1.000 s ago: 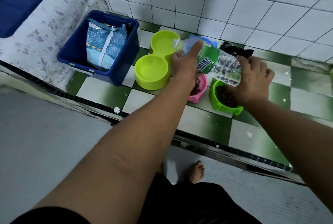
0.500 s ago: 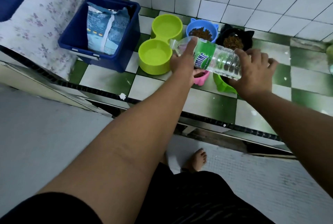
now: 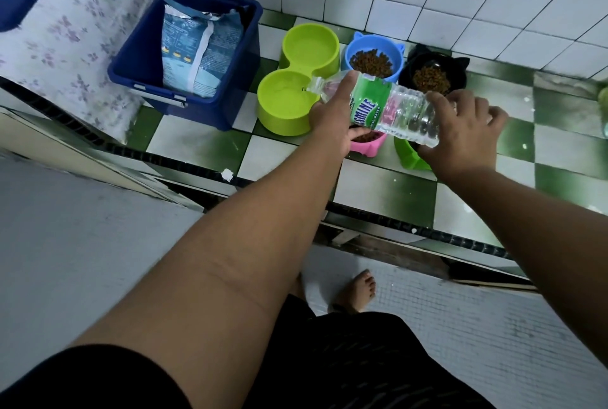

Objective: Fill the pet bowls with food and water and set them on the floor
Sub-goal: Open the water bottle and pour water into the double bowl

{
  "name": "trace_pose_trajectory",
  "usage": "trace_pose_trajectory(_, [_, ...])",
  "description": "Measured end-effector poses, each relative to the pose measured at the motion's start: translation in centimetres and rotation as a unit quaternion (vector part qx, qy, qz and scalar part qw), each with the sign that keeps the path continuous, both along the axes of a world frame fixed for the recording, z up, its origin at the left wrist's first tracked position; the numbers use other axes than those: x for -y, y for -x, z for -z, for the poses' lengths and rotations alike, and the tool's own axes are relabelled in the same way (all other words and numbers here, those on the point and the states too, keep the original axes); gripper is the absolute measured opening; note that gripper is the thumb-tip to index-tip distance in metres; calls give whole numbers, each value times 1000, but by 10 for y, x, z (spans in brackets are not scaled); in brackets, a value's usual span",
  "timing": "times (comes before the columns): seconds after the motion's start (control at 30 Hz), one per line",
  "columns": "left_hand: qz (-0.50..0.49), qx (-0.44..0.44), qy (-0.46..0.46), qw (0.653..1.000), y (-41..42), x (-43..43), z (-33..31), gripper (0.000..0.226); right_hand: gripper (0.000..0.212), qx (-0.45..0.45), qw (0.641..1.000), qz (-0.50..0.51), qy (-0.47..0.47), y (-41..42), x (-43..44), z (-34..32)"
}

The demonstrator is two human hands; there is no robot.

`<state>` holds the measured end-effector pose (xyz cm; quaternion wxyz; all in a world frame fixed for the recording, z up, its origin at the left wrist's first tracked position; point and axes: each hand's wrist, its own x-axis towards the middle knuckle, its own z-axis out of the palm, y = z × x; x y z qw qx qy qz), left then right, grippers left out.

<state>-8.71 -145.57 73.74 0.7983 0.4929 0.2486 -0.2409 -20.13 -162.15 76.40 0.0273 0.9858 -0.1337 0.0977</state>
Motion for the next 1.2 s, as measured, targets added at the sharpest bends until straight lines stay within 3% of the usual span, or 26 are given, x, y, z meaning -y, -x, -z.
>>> trace_pose_trajectory(0.27, [14, -6, 10, 1000, 1, -1, 1, 74, 86, 3, 1000, -6, 10, 0, 2, -3])
trace_pose_trajectory(0.7, [10, -4, -1, 1000, 6, -4, -2, 80, 87, 4, 1000, -6, 4, 4, 1, -1])
trace_pose_trajectory(1.07, [7, 31, -30, 999, 4, -16, -22, 71, 90, 12, 1000, 3, -21, 1, -12, 1])
trace_pose_trajectory(1.2, [12, 76, -39, 996, 5, -17, -39, 78, 86, 38, 998, 9, -40, -4, -18, -2])
